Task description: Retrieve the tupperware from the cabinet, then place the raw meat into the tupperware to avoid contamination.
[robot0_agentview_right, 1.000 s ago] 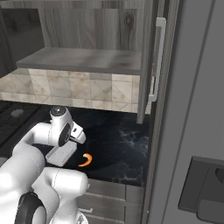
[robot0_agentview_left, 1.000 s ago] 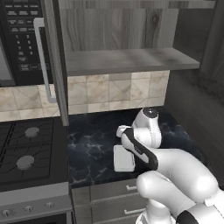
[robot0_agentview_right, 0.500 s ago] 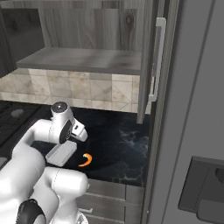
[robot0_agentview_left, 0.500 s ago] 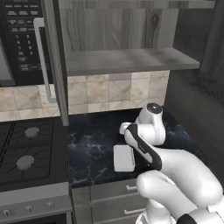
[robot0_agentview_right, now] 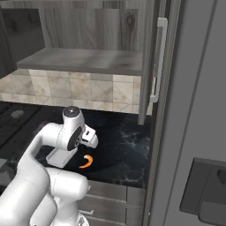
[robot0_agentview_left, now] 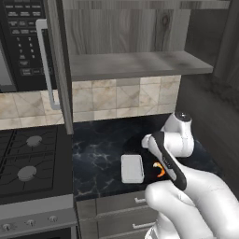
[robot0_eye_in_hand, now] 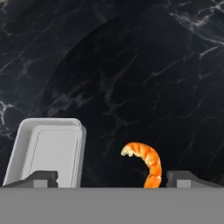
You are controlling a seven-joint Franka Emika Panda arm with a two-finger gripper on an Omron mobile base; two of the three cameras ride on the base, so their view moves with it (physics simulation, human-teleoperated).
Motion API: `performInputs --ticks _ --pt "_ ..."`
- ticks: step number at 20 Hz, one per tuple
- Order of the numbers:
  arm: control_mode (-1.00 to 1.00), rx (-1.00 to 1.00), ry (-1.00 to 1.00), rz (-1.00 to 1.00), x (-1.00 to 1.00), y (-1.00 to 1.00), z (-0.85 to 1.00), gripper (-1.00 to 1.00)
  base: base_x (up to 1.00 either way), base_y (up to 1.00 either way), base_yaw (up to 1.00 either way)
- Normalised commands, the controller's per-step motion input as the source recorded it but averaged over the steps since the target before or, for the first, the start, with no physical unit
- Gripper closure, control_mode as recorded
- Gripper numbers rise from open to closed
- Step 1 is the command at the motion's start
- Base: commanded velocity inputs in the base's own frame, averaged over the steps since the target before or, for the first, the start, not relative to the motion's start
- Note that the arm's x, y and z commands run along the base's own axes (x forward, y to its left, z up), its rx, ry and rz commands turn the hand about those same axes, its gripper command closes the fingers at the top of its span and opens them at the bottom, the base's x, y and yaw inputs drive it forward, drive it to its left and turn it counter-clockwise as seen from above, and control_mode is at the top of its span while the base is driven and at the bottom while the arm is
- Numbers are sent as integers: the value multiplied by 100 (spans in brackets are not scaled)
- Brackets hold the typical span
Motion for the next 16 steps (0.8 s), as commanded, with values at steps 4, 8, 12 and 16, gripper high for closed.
performInputs --ticks 4,8,12,16 --pt "-100 0 0 9 -12 -28 -31 -100 0 0 0" --pt "-100 0 0 9 -3 -21 -42 -100 0 0 0" --pt "-100 0 0 8 0 -14 -39 -100 0 0 0" --pt "-100 -1 1 9 1 -3 -45 -100 0 0 0"
